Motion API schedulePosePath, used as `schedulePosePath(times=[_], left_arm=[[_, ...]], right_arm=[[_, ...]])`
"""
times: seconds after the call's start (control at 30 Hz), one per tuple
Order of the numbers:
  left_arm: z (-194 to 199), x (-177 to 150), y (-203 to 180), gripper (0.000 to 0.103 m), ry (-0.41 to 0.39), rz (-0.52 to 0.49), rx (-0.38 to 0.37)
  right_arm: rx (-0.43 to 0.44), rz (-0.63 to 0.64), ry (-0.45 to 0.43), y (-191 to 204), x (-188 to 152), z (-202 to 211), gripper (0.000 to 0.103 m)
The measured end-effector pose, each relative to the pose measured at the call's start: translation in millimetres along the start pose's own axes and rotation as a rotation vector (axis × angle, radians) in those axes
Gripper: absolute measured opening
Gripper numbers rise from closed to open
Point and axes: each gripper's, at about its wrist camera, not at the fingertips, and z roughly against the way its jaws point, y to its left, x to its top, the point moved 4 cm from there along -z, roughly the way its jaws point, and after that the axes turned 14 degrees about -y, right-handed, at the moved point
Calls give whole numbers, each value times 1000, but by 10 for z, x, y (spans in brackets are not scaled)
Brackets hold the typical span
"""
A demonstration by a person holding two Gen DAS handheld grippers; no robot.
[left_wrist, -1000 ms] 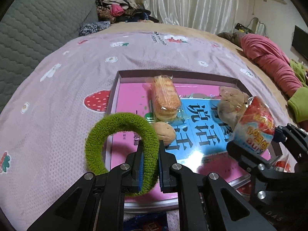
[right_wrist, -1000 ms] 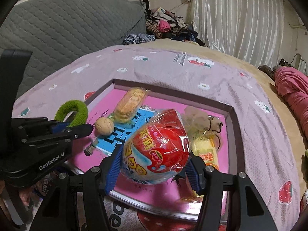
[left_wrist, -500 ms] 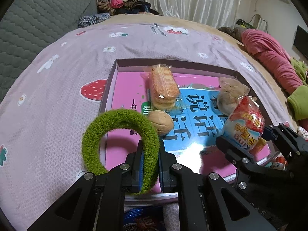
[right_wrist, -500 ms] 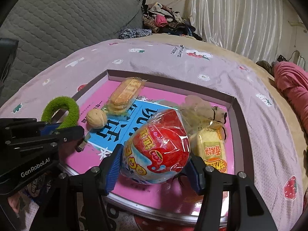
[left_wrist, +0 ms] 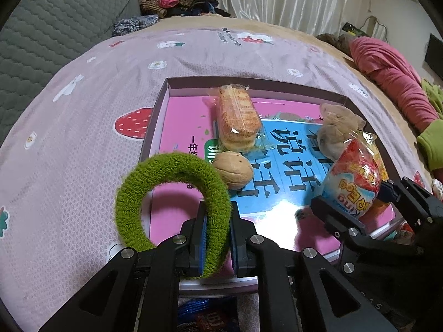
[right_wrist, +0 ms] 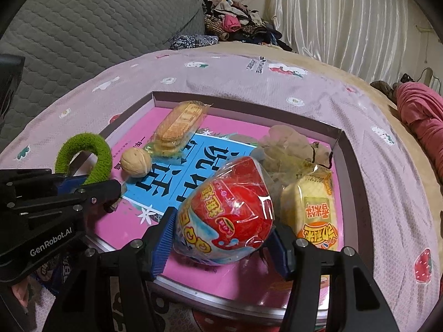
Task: Organize objects
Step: 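Lower and open the left tool to drop the green ring while the right tool releases the red egg toy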
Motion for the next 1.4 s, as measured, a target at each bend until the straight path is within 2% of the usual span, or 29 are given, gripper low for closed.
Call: schedulePosePath(times=[0.5, 0.57, 0.83, 0.97, 1.2, 1.4], left_arm=[[-30, -30, -28, 16, 15, -21, 9], [-21, -29, -22, 24, 16, -29, 22], [18, -19, -1, 35, 30, -54, 40], [48, -16, -38, 49, 34, -78, 45], [54, -41, -51, 53, 55, -96, 52], [114, -25, -69, 61, 50, -113, 65]], right_arm=[[10, -2, 22, 7, -36, -14, 62], [11, -2, 28, 10, -40, -24, 63], [17, -19, 29, -5, -41, 7, 67], [20, -21, 31, -11, -41, 26, 67], [10, -11, 37, -13, -43, 43, 69], [4, -13, 35, -51, -26, 71, 71]])
